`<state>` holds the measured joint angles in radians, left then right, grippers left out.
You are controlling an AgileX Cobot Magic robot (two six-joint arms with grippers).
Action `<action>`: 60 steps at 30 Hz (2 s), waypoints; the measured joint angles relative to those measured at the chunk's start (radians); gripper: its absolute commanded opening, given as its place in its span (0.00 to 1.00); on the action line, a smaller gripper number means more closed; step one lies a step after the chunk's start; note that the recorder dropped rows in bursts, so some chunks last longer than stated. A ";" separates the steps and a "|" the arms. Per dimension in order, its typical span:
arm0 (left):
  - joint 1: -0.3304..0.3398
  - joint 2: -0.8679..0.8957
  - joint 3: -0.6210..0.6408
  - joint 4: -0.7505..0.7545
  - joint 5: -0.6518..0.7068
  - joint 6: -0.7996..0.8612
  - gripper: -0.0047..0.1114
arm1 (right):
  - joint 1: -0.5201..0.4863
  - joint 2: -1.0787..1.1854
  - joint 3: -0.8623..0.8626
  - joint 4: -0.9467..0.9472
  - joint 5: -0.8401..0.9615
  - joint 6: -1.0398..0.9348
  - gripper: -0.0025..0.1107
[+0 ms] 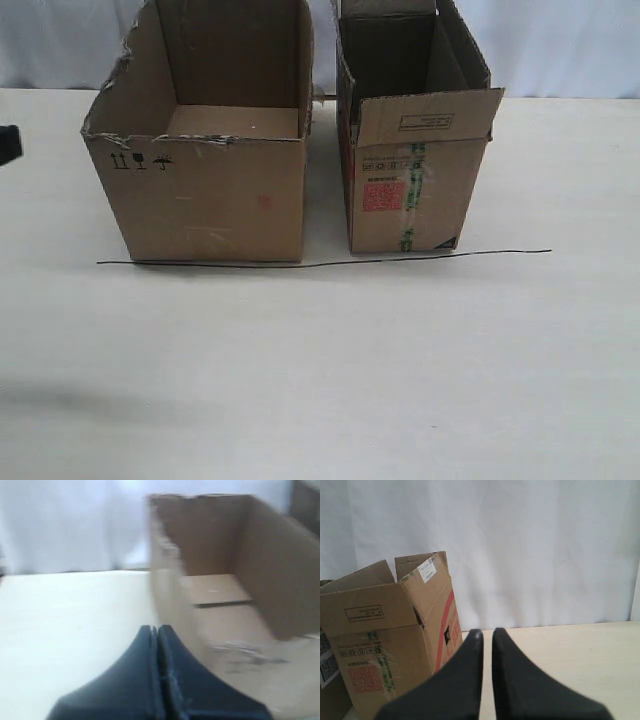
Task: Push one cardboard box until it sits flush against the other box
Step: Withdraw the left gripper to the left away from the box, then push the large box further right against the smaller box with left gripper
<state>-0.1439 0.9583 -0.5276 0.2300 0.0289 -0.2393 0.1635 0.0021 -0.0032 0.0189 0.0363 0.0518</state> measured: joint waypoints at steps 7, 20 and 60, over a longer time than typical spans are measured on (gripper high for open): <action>0.267 0.133 -0.065 0.000 -0.038 0.002 0.04 | 0.000 0.000 0.000 0.000 0.000 0.000 0.07; 0.371 0.664 -0.639 -0.308 0.467 0.488 0.04 | 0.000 0.000 0.000 0.000 0.000 0.000 0.07; 0.400 1.501 -1.126 -1.706 1.183 1.235 0.04 | 0.000 0.000 0.000 0.000 0.000 0.000 0.07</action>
<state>0.2558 2.4591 -1.6539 -1.4763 1.2114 0.9955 0.1635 0.0021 -0.0032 0.0189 0.0363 0.0518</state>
